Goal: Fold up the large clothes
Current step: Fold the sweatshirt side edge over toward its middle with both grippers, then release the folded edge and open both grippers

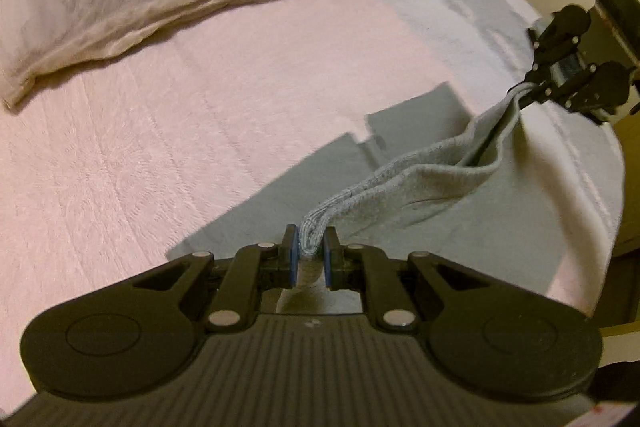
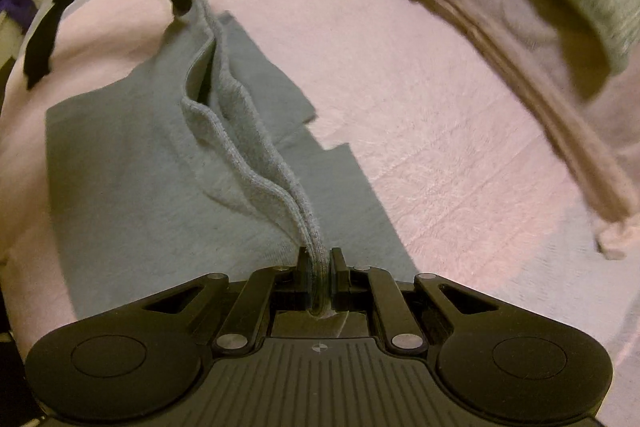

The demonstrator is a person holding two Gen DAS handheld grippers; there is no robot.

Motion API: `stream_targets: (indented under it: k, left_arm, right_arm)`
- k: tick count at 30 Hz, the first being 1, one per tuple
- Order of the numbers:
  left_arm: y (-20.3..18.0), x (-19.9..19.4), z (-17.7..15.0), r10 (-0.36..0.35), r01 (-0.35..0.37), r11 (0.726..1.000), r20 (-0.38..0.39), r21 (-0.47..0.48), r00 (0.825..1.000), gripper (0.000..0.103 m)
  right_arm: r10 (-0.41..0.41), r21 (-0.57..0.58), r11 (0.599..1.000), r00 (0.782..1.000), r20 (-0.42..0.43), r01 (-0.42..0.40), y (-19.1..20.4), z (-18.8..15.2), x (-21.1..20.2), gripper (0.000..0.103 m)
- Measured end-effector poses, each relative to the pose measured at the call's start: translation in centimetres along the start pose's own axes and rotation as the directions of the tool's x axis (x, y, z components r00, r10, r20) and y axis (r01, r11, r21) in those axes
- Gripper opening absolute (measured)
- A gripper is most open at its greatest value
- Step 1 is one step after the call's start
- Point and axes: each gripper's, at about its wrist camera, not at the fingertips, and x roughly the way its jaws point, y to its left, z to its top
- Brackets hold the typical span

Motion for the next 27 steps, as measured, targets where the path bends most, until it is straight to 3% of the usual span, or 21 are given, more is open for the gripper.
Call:
stream_targets:
  k: [6, 8, 13, 15, 17, 19, 23, 27]
  left_arm:
    - [3.2, 6.6, 1.0, 0.029, -0.033, 0.998, -0.07, -0.052, 0.997, 0.009]
    - [4.0, 8.5, 0.7, 0.031, -0.038, 0.997, -0.09, -0.069, 0.995, 0.01]
    - [5.5, 10.0, -0.2, 0.034, -0.045, 0.99, -0.081, -0.137, 0.996, 0.012]
    - [6.1, 9.6, -0.5, 0.066, -0.076, 0.981, -0.064, -0.176, 0.996, 0.015]
    - [6.8, 8.8, -1.0, 0.155, -0.167, 0.966, -0.072, -0.198, 0.985, 0.015]
    - [7.3, 7.3, -1.6, 0.193, -0.199, 0.953, -0.05, -0.227, 0.98, 0.013]
    - [5.6, 3.3, -3.2, 0.184, -0.166, 0.948, 0.041, -0.272, 0.982, 0.013]
    - [2.3, 3.2, -5.5, 0.076, -0.041, 0.951, 0.101, -0.306, 0.992, 0.014]
  right_arm:
    - [0.073, 0.094, 0.993, 0.997, -0.017, -0.071, -4.3, -0.2, 6.6, 0.005]
    - [0.074, 0.14, 0.987, 0.997, -0.002, -0.073, -5.4, -0.6, 8.2, 0.01]
    - [-0.027, 0.323, 0.946, 0.995, 0.097, -0.006, -7.3, -3.1, 8.1, 0.042]
    - [-0.096, 0.402, 0.915, 0.988, 0.119, 0.04, -7.7, -4.3, 6.8, 0.044]
    - [-0.178, 0.459, 0.883, 0.977, 0.12, 0.104, -7.5, -5.2, 5.2, 0.045]
    - [-0.224, 0.496, 0.86, 0.961, 0.162, 0.117, -6.3, -5.7, 3.1, 0.045]
    - [-0.143, 0.532, 0.846, 0.941, 0.305, -0.044, -1.1, -6.5, 0.7, 0.045]
    - [-0.038, 0.544, 0.825, 0.946, 0.322, -0.152, 2.9, -6.8, 3.6, 0.045]
